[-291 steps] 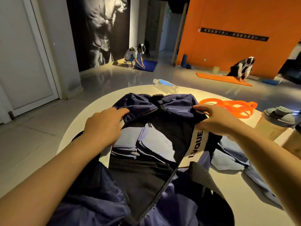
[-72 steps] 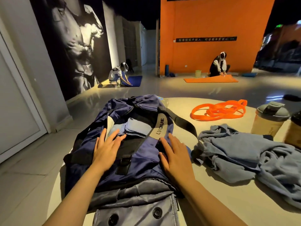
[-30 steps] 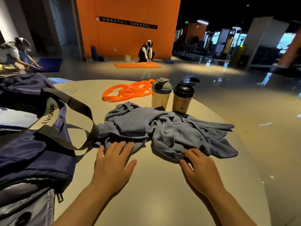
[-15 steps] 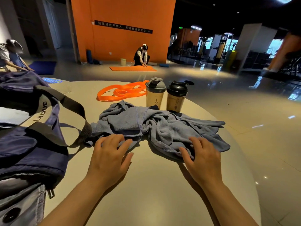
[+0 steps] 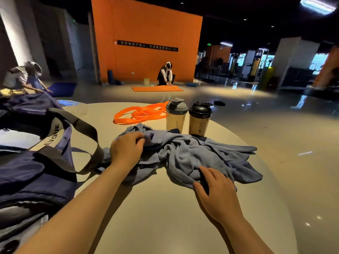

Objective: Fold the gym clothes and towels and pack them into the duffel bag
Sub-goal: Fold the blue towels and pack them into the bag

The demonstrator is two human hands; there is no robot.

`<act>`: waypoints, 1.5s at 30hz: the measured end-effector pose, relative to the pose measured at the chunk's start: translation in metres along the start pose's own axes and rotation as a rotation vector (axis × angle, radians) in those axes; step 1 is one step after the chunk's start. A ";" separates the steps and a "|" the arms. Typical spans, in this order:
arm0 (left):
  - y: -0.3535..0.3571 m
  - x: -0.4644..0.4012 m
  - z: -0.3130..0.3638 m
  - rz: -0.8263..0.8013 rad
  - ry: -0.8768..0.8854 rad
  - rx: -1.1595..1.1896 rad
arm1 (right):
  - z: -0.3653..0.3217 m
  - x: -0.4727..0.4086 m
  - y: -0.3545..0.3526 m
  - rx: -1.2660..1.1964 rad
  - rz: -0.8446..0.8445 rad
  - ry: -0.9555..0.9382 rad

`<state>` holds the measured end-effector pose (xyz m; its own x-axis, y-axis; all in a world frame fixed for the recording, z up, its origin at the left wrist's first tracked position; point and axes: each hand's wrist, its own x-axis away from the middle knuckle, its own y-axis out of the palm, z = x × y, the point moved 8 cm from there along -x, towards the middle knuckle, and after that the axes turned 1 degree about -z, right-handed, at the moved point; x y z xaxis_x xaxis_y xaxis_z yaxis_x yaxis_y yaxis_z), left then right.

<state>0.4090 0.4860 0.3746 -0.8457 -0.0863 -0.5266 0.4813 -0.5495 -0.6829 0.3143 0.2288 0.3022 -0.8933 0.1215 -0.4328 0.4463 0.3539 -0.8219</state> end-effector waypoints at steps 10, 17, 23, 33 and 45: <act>-0.144 0.012 0.069 0.293 0.373 0.370 | 0.003 0.000 -0.009 -0.115 0.018 0.031; -0.094 0.145 0.028 -0.167 0.567 0.164 | 0.001 0.002 -0.018 -0.140 0.102 0.011; -0.055 0.175 0.002 -0.198 0.692 -0.176 | -0.006 0.006 -0.017 0.007 0.113 -0.084; -0.067 0.179 0.002 0.056 0.741 -0.201 | -0.060 0.028 -0.019 0.049 0.252 -0.434; -0.100 0.148 -0.038 0.164 0.545 -0.007 | -0.155 0.058 0.012 -0.153 0.088 -0.551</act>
<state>0.2444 0.5596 0.3460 -0.5196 0.2718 -0.8100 0.5993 -0.5597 -0.5723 0.2595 0.3839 0.3248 -0.6749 -0.3298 -0.6601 0.4687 0.4993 -0.7287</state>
